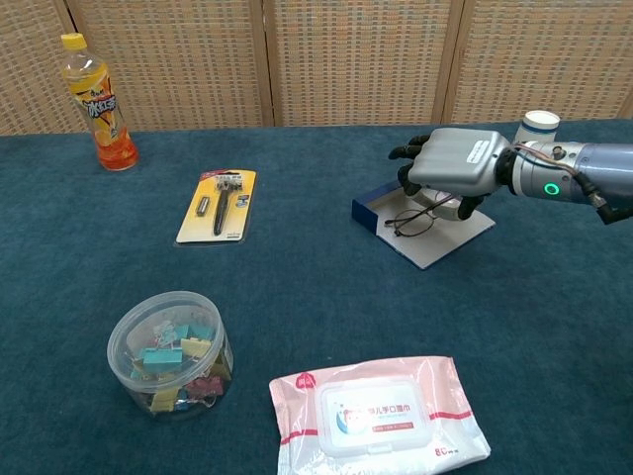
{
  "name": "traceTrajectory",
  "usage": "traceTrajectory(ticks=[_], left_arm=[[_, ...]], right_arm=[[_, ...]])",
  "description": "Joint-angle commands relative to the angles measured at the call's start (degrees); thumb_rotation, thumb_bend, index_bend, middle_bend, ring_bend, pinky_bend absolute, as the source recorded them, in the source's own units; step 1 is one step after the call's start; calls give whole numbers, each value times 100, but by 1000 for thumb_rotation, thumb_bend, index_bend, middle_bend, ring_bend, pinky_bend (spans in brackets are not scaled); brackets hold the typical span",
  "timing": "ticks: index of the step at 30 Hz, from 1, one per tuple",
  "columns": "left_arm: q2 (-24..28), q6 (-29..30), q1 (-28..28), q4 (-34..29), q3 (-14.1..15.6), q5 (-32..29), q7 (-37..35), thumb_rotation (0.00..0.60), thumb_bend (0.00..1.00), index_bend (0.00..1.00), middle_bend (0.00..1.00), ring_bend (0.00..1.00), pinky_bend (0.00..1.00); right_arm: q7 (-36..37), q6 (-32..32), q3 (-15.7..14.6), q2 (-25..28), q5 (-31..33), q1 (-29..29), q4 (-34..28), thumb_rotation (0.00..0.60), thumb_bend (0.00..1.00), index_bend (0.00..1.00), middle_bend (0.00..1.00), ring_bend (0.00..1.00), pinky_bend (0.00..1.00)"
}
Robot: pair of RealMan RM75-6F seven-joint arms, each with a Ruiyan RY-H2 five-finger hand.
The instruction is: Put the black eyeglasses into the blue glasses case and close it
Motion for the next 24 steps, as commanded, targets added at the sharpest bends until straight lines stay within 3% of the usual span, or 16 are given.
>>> traceTrajectory(ticks=[1, 3, 5, 7, 9, 13, 22, 24], left_arm=[[0, -5, -2, 2, 0, -1, -2, 600, 0, 0, 0, 0, 0], [2, -10, -3, 1, 0, -6, 2, 600, 0, 0, 0, 0, 0], [4, -11, -2, -1, 1, -10, 3, 600, 0, 0, 0, 0, 0], [2, -7, 1, -1, 1, -12, 1, 600, 0, 0, 0, 0, 0], [3, -12, 1, 0, 4, -15, 2, 600, 0, 0, 0, 0, 0], [17, -41, -4, 1, 1, -42, -7, 600, 0, 0, 0, 0, 0], [13, -104, -35, 9, 10, -52, 22, 600, 0, 0, 0, 0, 0], [12, -110, -40, 5, 10, -54, 29, 600, 0, 0, 0, 0, 0]], right_arm=[[5, -32, 47, -49, 67, 37, 41, 600, 591, 592, 186, 24, 131], [-29, -65, 88, -95, 126, 59, 77, 600, 558, 592, 186, 24, 131], [-120, -112, 137, -150, 195, 75, 139, 600, 452, 577, 183, 23, 131], [-231, -112, 201, -207, 271, 76, 205, 600, 304, 494, 172, 25, 132], [-314, -126, 259, -253, 346, 71, 254, 600, 260, 412, 160, 27, 132], [-335, -171, 253, -229, 389, 42, 258, 600, 260, 281, 104, 28, 133], [-247, 103, 227, -107, 414, -38, 170, 600, 248, 264, 56, 27, 133], [-95, 133, 298, -85, 481, 0, 87, 600, 342, 264, 56, 27, 133]])
